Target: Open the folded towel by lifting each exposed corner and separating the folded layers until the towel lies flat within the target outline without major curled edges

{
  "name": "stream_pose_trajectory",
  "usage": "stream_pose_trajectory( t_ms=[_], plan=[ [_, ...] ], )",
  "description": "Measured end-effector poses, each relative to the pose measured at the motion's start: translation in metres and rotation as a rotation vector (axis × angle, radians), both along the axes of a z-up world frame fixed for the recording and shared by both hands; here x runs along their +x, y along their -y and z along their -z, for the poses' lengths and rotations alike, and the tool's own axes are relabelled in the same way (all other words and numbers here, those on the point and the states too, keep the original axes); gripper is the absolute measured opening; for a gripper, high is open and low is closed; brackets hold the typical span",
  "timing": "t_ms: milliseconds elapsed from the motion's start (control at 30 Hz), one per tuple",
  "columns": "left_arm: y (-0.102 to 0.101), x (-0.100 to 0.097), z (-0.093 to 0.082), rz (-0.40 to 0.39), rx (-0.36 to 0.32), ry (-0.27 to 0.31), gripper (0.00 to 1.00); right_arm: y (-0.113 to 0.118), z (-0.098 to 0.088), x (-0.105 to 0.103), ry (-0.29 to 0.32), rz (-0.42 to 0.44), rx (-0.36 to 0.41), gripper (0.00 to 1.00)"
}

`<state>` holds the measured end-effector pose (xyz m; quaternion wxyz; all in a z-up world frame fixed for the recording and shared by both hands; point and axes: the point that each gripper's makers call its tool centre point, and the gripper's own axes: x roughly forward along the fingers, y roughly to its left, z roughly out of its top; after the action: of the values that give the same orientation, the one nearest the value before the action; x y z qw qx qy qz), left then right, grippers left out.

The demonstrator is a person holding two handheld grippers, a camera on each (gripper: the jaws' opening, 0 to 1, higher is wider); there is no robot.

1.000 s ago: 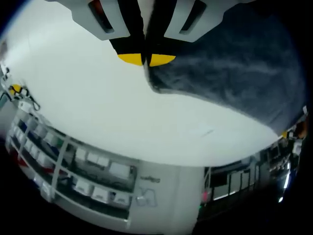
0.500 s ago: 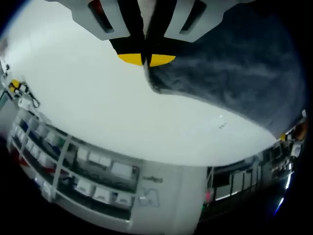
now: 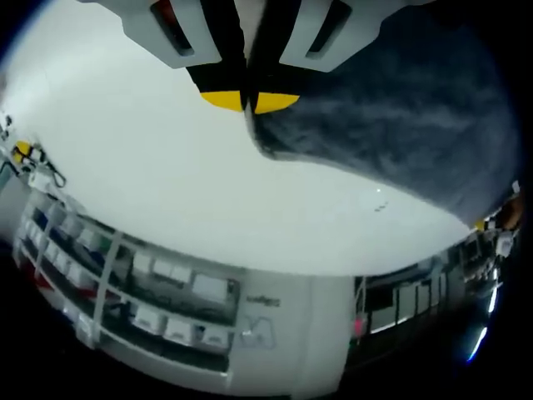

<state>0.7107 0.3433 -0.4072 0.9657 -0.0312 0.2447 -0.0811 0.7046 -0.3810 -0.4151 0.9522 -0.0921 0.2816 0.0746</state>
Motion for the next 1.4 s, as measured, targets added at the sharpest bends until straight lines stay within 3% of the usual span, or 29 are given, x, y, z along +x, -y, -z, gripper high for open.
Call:
stream_pose_trajectory(
  t_ms=[67, 167, 300, 367, 400, 433, 500, 533, 567, 600, 633, 667, 700, 767, 867, 967, 1067, 1233, 1333, 1400],
  plan=[
    [0.006, -0.006, 0.001, 0.003, 0.023, 0.005, 0.01, 0.000, 0.000, 0.000, -0.012, 0.001, 0.032, 0.00],
    [0.017, -0.015, 0.001, 0.014, 0.100, 0.004, 0.01, -0.001, 0.000, 0.001, -0.012, -0.004, 0.021, 0.00],
    [0.016, -0.016, 0.001, 0.015, 0.100, -0.005, 0.02, -0.004, 0.000, 0.002, 0.009, -0.011, -0.017, 0.00],
    [0.016, -0.019, 0.000, 0.010, 0.083, -0.007, 0.10, -0.004, -0.001, 0.001, 0.005, -0.012, -0.029, 0.00],
    [0.008, -0.017, -0.004, -0.019, 0.128, 0.018, 0.21, -0.002, -0.002, 0.002, 0.016, -0.009, -0.058, 0.03],
    [0.002, -0.015, -0.010, -0.038, 0.161, 0.051, 0.42, 0.002, -0.006, 0.005, 0.046, -0.013, -0.108, 0.16],
    [-0.020, 0.002, -0.037, -0.117, 0.216, 0.175, 0.81, 0.006, -0.014, 0.007, 0.086, -0.008, -0.137, 0.40],
    [-0.026, 0.004, -0.052, -0.141, 0.260, 0.248, 1.00, 0.010, -0.018, 0.006, 0.101, 0.013, -0.141, 0.61],
    [-0.036, -0.001, -0.068, -0.181, 0.346, 0.296, 0.96, 0.032, -0.034, 0.007, 0.155, 0.130, -0.183, 0.85],
    [-0.039, 0.000, -0.079, -0.204, 0.376, 0.334, 1.00, 0.049, -0.052, 0.007, 0.206, 0.205, -0.240, 0.98],
    [-0.039, -0.001, -0.086, -0.203, 0.391, 0.352, 1.00, 0.060, -0.058, 0.003, 0.216, 0.239, -0.276, 1.00],
    [-0.034, -0.001, -0.091, -0.186, 0.379, 0.364, 1.00, 0.074, -0.081, 0.010, 0.322, 0.275, -0.302, 1.00],
    [-0.027, 0.001, -0.093, -0.153, 0.359, 0.362, 1.00, 0.078, -0.090, 0.007, 0.337, 0.280, -0.286, 1.00],
    [-0.022, -0.001, -0.094, -0.132, 0.347, 0.342, 1.00, 0.076, -0.092, 0.006, 0.323, 0.265, -0.182, 1.00],
    [-0.015, -0.002, -0.099, -0.098, 0.337, 0.355, 1.00, 0.090, -0.106, 0.006, 0.325, 0.259, -0.218, 1.00],
    [0.003, -0.008, -0.096, -0.048, 0.206, 0.321, 0.99, 0.073, -0.120, -0.004, 0.332, 0.212, -0.165, 1.00],
    [0.009, -0.017, -0.101, -0.034, 0.220, 0.313, 1.00, 0.061, -0.134, -0.014, 0.356, 0.180, -0.130, 1.00],
    [0.020, -0.035, -0.120, -0.008, 0.167, 0.330, 1.00, 0.033, -0.157, -0.048, 0.413, 0.124, -0.023, 1.00],
    [0.026, -0.051, -0.134, 0.021, 0.144, 0.350, 1.00, 0.023, -0.158, -0.080, 0.433, 0.110, 0.010, 1.00],
    [0.029, -0.065, -0.140, 0.052, 0.173, 0.353, 1.00, 0.015, -0.154, -0.099, 0.422, 0.098, 0.027, 1.00]
  ],
)
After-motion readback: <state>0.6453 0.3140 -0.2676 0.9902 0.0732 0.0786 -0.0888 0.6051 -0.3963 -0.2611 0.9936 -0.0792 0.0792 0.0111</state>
